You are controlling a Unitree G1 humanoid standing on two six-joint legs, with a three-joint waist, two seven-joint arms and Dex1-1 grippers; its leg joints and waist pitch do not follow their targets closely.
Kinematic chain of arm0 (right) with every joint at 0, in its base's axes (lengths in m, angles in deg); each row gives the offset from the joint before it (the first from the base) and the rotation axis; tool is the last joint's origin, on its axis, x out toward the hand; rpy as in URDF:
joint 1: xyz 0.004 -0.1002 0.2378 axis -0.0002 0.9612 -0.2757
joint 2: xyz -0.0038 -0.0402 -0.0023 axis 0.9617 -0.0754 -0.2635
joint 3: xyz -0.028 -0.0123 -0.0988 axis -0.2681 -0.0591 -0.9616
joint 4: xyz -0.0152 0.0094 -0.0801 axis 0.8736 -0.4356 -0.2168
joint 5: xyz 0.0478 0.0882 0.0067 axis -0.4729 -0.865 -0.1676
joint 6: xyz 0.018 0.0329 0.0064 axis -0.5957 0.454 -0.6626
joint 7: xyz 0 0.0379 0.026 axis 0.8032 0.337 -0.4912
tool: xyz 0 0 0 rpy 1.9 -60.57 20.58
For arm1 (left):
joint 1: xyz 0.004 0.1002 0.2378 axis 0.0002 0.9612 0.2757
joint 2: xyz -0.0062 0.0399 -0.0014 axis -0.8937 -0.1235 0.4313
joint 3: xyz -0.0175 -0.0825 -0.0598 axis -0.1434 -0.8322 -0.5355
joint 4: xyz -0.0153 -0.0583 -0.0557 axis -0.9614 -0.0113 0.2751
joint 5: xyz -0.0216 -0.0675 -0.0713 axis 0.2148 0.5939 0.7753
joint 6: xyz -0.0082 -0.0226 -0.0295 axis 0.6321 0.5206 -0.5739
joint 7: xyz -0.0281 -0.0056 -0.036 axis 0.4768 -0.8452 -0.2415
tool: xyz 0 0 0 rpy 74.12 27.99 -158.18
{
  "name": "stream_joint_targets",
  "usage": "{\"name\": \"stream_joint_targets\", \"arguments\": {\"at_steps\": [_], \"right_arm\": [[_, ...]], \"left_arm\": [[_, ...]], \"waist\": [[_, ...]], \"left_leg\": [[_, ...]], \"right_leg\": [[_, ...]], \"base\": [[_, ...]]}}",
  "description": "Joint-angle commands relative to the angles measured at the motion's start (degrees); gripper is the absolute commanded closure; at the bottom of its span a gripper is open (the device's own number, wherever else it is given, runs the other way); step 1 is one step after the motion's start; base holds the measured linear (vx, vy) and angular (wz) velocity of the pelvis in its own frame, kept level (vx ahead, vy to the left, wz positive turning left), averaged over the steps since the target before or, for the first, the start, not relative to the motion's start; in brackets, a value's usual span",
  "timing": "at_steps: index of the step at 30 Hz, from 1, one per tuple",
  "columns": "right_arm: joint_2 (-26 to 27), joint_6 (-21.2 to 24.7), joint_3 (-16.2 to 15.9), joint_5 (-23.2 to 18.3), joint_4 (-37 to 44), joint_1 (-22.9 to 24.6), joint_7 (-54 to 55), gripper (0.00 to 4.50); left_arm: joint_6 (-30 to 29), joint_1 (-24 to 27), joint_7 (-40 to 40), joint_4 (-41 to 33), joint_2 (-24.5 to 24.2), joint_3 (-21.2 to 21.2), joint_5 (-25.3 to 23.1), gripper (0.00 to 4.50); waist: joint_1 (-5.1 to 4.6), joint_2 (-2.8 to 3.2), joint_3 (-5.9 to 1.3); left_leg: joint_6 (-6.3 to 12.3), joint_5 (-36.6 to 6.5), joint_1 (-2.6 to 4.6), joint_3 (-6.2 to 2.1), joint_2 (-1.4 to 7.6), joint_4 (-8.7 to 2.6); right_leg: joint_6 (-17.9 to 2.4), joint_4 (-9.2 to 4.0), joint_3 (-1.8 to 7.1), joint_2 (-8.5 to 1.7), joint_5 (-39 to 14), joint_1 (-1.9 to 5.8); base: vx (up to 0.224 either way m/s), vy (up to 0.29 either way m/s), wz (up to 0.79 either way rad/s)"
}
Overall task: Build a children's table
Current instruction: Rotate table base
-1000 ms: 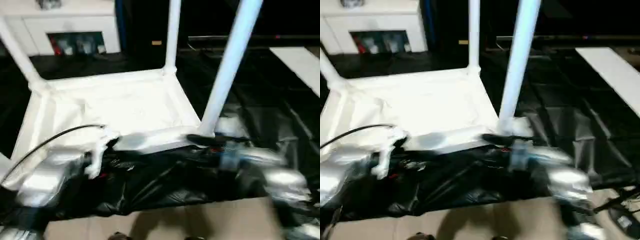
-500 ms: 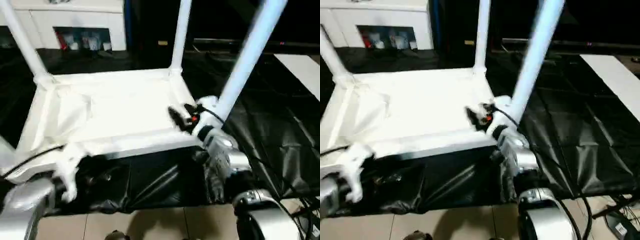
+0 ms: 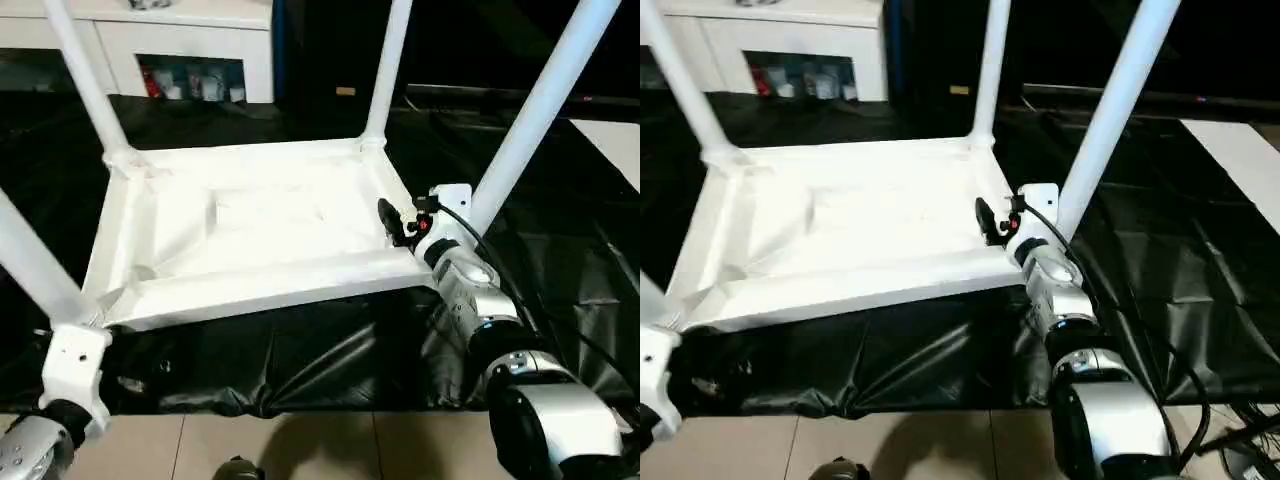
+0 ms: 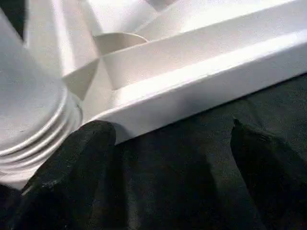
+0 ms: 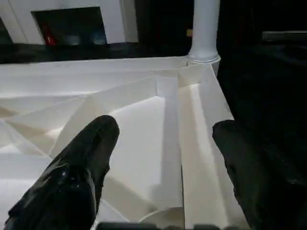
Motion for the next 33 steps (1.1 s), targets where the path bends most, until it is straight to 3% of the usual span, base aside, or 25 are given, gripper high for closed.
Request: {"name": "stream_joint_targets", "arguments": {"at_steps": [1, 4, 5, 6, 7, 9, 10, 12, 14, 15, 19, 21, 22, 24, 25, 26, 27, 28, 29, 30, 31, 33], "right_arm": [[-1.7, -1.5, 0.6, 0.7, -1.0, -0.9, 0.3, 0.80], [-1.5, -1.7, 1.0, -0.5, -1.5, -1.7, -3.7, 0.80], [-1.5, -1.7, 1.0, -0.5, -1.5, -1.7, -3.7, 0.80], [-1.0, -1.2, 0.5, -0.6, -1.1, -1.5, -6.1, 0.80], [-0.6, -0.8, 0.0, -0.6, -0.5, -1.0, -7.8, 0.80], [0.0, -0.5, -0.9, -0.5, 0.3, -0.2, -10.3, 0.80], [0.3, -0.4, -1.4, -0.3, 0.8, 0.4, -11.4, 0.80], [1.0, -0.8, -3.8, 1.0, 3.6, 3.0, -15.5, 0.80], [1.1, -1.5, -5.4, 1.8, 6.0, 5.2, -16.5, 0.80], [1.4, -1.7, -6.2, 2.0, 9.0, 7.7, -16.3, 0.80], [1.0, -1.3, -5.6, 1.5, 13.1, 11.1, -16.0, 0.80], [1.1, -0.3, -5.4, 0.7, 16.2, 13.2, -16.4, 0.53], [0.5, 1.0, -5.7, 0.2, 19.3, 15.2, -17.2, 0.53], [-1.2, 3.7, -5.8, -0.8, 24.5, 18.4, -19.4, 0.29], [-2.1, 5.2, -6.0, -1.2, 26.9, 19.9, -20.2, 0.29], [-2.1, 5.2, -6.0, -1.2, 26.9, 19.9, -20.2, 0.11], [-3.2, 7.7, -6.4, -1.6, 31.0, 22.2, -20.8, 0.07], [-5.0, 13.1, -6.8, -3.6, 38.9, 26.1, -22.1, 0.03], [-5.5, 15.0, -6.8, -4.3, 41.2, 27.1, -22.3, 0.03], [-6.6, 17.0, -7.2, -4.4, 43.4, 28.5, -23.1, 0.03], [-7.6, 19.5, -7.8, -4.1, 45.8, 30.0, -23.3, 0.03], [-9.5, 23.5, -8.5, -3.6, 48.4, 32.0, -23.5, 0.03]], "left_arm": [[1.5, -1.6, -2.8, 0.3, 0.1, -1.2, -0.8, 0.03], [3.0, -3.2, -8.5, 0.4, 4.1, -2.7, -1.0, 0.03], [3.0, -3.2, -8.6, 0.4, 4.1, -2.7, -1.0, 0.03], [3.9, -2.1, -9.2, -0.2, 5.4, -3.0, -0.5, 0.03], [4.9, -1.1, -9.8, -0.5, 6.4, -3.5, -0.2, 0.03], [6.9, 0.3, -11.6, -0.4, 8.1, -4.6, 0.5, 0.03], [8.0, 0.6, -11.9, -0.4, 8.9, -5.1, 1.4, 0.03], [11.3, 1.6, -13.4, -0.8, 10.2, -6.4, 2.4, 0.03], [13.3, 1.1, -15.0, -1.2, 10.9, -7.5, 2.5, 0.03], [14.9, -0.1, -16.1, -2.1, 11.2, -8.4, 3.0, 0.03], [17.0, -2.2, -16.5, -3.3, 11.4, -8.1, 3.8, 0.03], [17.1, -3.7, -14.8, -1.9, 10.4, -7.8, 5.7, 0.00], [16.8, -5.1, -13.5, -0.7, 9.4, -7.5, 6.7, 0.00], [16.7, -7.8, -12.6, 1.8, 8.3, -6.6, 7.4, 0.00], [16.8, -9.2, -12.9, 3.7, 7.5, -6.7, 7.0, 0.00], [16.8, -9.2, -12.9, 3.7, 7.5, -6.7, 7.0, 0.00], [16.9, -10.8, -12.8, 5.6, 6.7, -7.0, 7.3, 0.00], [17.0, -13.8, -12.6, 8.9, 5.1, -7.3, 7.8, 0.00], [17.2, -14.6, -12.4, 9.8, 4.8, -7.3, 8.2, 0.00], [17.0, -15.6, -11.9, 11.2, 4.3, -7.1, 8.5, 0.00], [17.1, -17.0, -11.3, 13.4, 3.4, -7.2, 8.8, 0.00], [15.3, -18.8, -9.6, 16.1, 2.5, -6.9, 10.5, 0.00]], "waist": [[-0.28, 1.66, -3.10], [-0.27, 1.46, -3.13], [-0.27, 1.13, -3.17], [-0.39, 0.18, -3.23], [-0.23, 0.46, -3.33], [-0.34, 0.25, -3.27], [-0.41, -0.20, -3.33], [-0.16, 0.11, -3.39], [-0.02, -0.51, -3.39], [0.27, -0.26, -3.37], [1.32, -0.15, -3.18], [1.17, -0.08, -2.98], [1.45, 0.44, -3.06], [1.57, 0.37, -2.81], [1.38, -0.23, -2.81], [1.59, -0.07, -2.96], [1.29, -0.10, -2.90], [1.19, -0.43, -2.96], [1.63, -0.26, -3.00], [1.26, -0.79, -2.86], [1.25, -0.52, -2.98], [1.02, -0.32, -2.95]], "left_leg": [[-1.86, -28.3, 1.49, -0.73, 1.00, -4.49], [-2.01, -28.2, 1.22, -0.97, 1.07, -4.47], [-1.75, -28.1, 1.14, -0.95, 1.04, -4.45], [-1.07, -26.9, 0.65, -0.99, 1.01, -4.46], [-0.95, -26.3, 0.65, -1.12, 1.07, -4.41], [-0.35, -24.6, 0.13, -1.16, 1.14, -4.46], [-0.24, -24.2, 0.16, -1.09, 1.17, -4.42], [0.21, -23.0, 0.22, -1.20, 1.25, -4.36], [0.32, -22.9, 0.17, -1.24, 1.28, -4.43], [0.26, -23.2, 0.58, -1.21, 1.35, -4.36], [-0.69, -25.5, 1.03, -1.37, 1.43, -4.58], [-1.24, -27.4, 0.88, -1.52, 1.26, -4.78], [-1.63, -28.4, 1.30, -1.54, 1.22, -4.73], [-1.85, -30.1, 1.54, -1.69, 0.99, -4.80], [-1.85, -30.0, 1.40, -1.76, 1.00, -4.85], [-2.00, -29.3, 1.32, -1.82, 1.02, -4.84], [-2.05, -28.4, 0.94, -1.90, 0.87, -4.98], [-1.98, -27.9, 0.94, -1.80, 0.88, -4.85], [-1.62, -27.5, 1.47, -1.74, 0.81, -4.73], [-1.47, -27.1, 1.03, -1.86, 0.68, -4.90], [-1.73, -26.8, 0.80, -2.01, 0.76, -4.99], [-2.19, -26.6, 1.09, -1.91, 0.67, -4.83]], "right_leg": [[-7.5, -4.45, 1.58, -1.05, -20.7, 0.97], [-7.4, -4.33, 1.57, -1.20, -20.6, 1.23], [-7.4, -4.34, 1.53, -1.20, -20.6, 1.33], [-7.1, -4.40, 1.40, -1.35, -21.3, 1.68], [-7.2, -4.13, 1.45, -1.54, -21.0, 1.72], [-7.4, -4.18, 1.44, -1.58, -20.3, 1.97], [-7.3, -4.21, 1.45, -1.46, -20.1, 1.90], [-8.1, -4.04, 1.58, -1.31, -17.4, 1.82], [-8.3, -4.05, 1.57, -1.19, -16.8, 1.98], [-8.4, -4.08, 1.69, -1.11, -16.6, 1.62], [-7.7, -4.31, 1.80, -1.09, -18.1, 1.47], [-7.1, -4.39, 1.85, -1.09, -20.3, 1.50], [-6.5, -4.60, 2.00, -1.17, -21.5, 1.13], [-4.9, -5.07, 2.11, -0.90, -24.0, 0.98], [-4.7, -5.04, 2.05, -0.85, -24.4, 1.20], [-4.5, -4.91, 2.12, -1.06, -24.5, 1.29], [-4.0, -5.02, 2.01, -1.02, -24.8, 1.67], [-3.8, -4.96, 2.08, -1.00, -24.8, 1.60], [-3.0, -5.07, 2.24, -0.89, -25.2, 1.27], [-2.6, -5.05, 2.13, -0.96, -26.4, 1.64], [-2.6, -4.97, 2.08, -1.15, -26.8, 1.84], [-2.3, -5.31, 2.07, -1.15, -27.8, 1.44]], "base": [[0.000, 0.000, 0.00], [0.000, 0.000, 0.00], [0.000, 0.000, 0.00], [0.000, 0.000, 0.00], [0.000, 0.000, 0.00], [0.000, 0.000, 0.00], [0.000, 0.000, 0.00], [0.000, 0.000, 0.00], [0.000, 0.000, 0.00], [0.000, 0.000, 0.00], [0.000, 0.000, 0.00], [0.000, 0.000, 0.00], [0.000, 0.000, 0.00], [0.000, 0.000, 0.00], [0.000, 0.000, 0.00], [0.000, 0.000, 0.00], [0.000, 0.000, 0.00], [0.000, 0.000, 0.00], [0.000, 0.000, 0.00], [0.000, 0.000, 0.00], [0.000, 0.000, 0.00], [0.000, 0.000, 0.00]]}}
